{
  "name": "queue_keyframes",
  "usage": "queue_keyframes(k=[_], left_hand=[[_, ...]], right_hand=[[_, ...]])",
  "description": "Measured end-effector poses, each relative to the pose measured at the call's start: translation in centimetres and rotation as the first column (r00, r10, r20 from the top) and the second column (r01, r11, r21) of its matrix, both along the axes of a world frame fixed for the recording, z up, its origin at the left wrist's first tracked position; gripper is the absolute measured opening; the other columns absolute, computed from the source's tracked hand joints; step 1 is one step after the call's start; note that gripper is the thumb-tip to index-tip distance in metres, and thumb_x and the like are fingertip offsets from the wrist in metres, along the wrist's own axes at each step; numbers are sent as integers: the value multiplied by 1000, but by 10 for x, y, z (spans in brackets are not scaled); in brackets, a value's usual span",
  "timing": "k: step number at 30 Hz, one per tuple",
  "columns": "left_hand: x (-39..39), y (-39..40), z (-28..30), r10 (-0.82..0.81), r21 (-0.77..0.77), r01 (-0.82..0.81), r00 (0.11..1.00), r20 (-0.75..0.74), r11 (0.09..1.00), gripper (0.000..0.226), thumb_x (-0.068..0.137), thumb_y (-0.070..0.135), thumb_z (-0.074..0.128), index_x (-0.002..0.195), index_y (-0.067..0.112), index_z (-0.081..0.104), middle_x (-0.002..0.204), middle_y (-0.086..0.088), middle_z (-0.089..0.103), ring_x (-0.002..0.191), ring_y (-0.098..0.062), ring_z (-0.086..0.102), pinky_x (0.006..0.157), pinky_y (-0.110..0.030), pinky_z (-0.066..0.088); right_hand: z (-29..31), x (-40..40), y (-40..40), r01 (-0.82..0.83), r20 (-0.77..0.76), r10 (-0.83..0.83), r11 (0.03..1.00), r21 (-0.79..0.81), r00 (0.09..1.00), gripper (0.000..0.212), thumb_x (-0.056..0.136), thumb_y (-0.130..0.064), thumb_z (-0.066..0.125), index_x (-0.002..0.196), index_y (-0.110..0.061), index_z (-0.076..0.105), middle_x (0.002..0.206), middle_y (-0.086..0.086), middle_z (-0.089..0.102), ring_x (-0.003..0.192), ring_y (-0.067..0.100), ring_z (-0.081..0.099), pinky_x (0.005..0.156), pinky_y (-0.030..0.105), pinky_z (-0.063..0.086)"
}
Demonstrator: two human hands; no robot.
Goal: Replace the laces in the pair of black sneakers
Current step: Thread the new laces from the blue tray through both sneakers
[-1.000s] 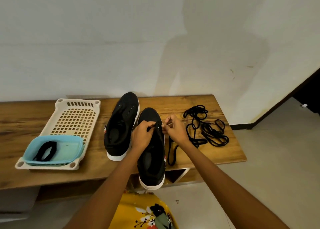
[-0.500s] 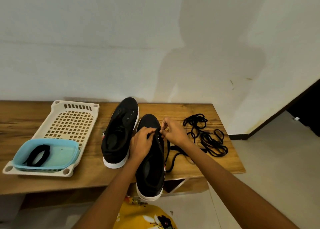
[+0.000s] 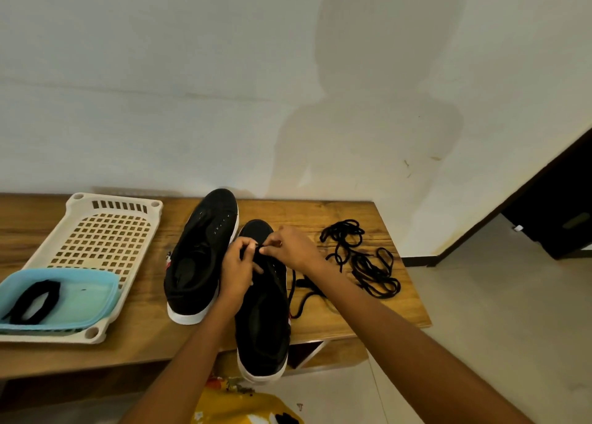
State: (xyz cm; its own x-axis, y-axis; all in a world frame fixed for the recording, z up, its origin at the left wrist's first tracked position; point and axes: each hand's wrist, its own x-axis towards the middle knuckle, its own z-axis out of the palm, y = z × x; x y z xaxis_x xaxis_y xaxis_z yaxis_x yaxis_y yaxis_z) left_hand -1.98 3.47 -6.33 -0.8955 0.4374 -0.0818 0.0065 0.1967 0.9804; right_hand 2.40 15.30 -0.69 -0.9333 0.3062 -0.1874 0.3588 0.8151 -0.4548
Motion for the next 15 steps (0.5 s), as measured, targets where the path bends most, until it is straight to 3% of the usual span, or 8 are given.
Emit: queue_keyframes(k=[2,4,6,8,11,15], left_hand=[[6,-1,4,36,88,-39,999,31,995,16,98,17,44,88,27,52,87,-6,64,64,-14,63,38,-14,36],[8,-3,6,-19,89,19,1000,-2,996,13,100,21,41,98,25,54,96,1,64,72,-14,66,42,-12,39],[9,-4,6,-123,7,124,990,-64,992,20,100,26,39,113,28,55,103,8,63,82,-11,66,56,-14,47],[8,-2,7,-216,-119,200,966,-141,973,29,99,34,40,121,27,57,112,9,62,99,-12,62,78,-26,51],[9,3,13,-278,-301,214,942,-189,930,38,96,43,42,124,23,58,124,6,56,115,-14,52,82,-27,38],[7,6,20,-248,-292,198,958,-145,936,35,93,43,51,121,24,60,125,5,56,114,-14,53,79,-26,36]], right_hand=[[5,-4,-3,33,-29,-31,996,78,999,24,92,-33,59,106,-18,72,104,4,64,93,18,59,75,31,46],[15,-6,-4,74,-82,-73,997,19,994,22,92,-31,59,101,-16,73,97,2,67,81,14,58,73,30,44],[33,-10,0,106,-145,-118,990,-89,982,23,93,-28,59,100,-10,72,94,5,70,77,15,60,74,28,47],[59,-14,7,119,-250,-182,961,-249,951,24,90,-25,62,103,-6,71,101,8,70,76,12,63,79,26,53],[101,-24,14,90,-387,-306,870,-485,870,26,88,-20,66,106,-1,69,103,7,67,71,6,63,69,17,56],[164,-41,25,-64,-532,-532,665,-744,659,13,89,-12,64,96,-2,69,83,5,67,68,12,62,68,22,55]])
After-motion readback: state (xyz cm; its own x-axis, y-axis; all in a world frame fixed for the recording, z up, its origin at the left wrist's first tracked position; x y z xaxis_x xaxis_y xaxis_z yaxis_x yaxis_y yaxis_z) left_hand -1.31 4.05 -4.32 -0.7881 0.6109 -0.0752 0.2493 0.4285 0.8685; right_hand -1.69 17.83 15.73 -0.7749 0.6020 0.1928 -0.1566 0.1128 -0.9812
